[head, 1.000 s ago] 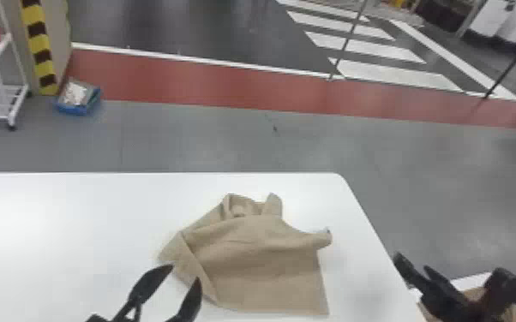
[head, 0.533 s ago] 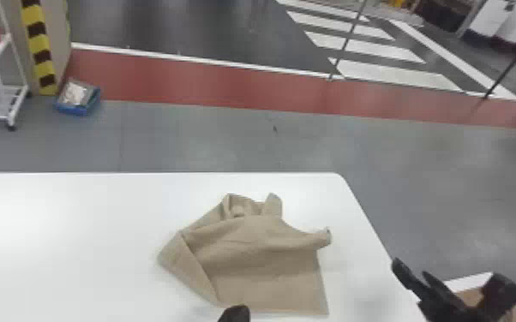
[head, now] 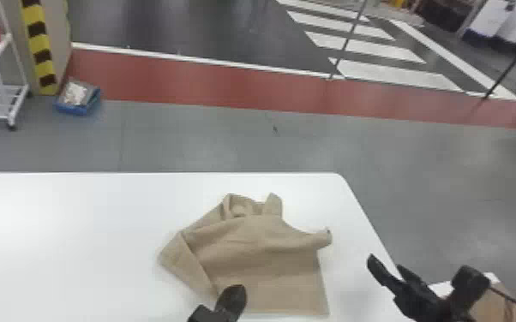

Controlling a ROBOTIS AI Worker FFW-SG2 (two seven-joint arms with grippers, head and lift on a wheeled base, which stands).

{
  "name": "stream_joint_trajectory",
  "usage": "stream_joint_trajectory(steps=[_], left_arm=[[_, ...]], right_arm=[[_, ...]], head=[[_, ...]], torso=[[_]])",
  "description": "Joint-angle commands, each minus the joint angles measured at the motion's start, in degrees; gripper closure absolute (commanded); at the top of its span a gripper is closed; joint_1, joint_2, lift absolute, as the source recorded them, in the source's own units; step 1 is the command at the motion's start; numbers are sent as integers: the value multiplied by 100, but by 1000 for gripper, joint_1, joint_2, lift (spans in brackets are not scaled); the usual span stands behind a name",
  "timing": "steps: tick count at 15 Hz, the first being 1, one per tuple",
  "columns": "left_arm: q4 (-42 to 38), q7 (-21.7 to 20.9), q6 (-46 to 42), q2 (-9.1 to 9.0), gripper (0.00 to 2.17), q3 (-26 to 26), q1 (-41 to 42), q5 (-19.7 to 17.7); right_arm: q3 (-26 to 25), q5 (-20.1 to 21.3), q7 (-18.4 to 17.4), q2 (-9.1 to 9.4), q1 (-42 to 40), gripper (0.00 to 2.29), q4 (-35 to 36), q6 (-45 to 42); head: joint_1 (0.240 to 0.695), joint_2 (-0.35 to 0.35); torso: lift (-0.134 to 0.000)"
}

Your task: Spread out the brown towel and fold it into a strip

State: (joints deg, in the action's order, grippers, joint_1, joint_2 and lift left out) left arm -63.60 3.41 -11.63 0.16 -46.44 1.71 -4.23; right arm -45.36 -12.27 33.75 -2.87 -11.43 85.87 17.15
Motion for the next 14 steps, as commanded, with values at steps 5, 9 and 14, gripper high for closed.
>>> stream_joint_trajectory(steps=[5, 9, 14], left_arm=[[462, 64, -1, -31, 2061, 4, -232, 195], [603, 204, 104, -31, 2061, -5, -241, 538], [611, 424, 403, -31, 2061, 21, -241, 810]], right_arm=[[141, 14, -18, 23, 0, 90, 0, -119], [185, 14, -18, 76, 0, 90, 53, -137], [176, -47, -9, 120, -97, 90, 211, -119]], head=[[695, -350], [695, -350], [695, -350]], torso=[[0], [0], [0]])
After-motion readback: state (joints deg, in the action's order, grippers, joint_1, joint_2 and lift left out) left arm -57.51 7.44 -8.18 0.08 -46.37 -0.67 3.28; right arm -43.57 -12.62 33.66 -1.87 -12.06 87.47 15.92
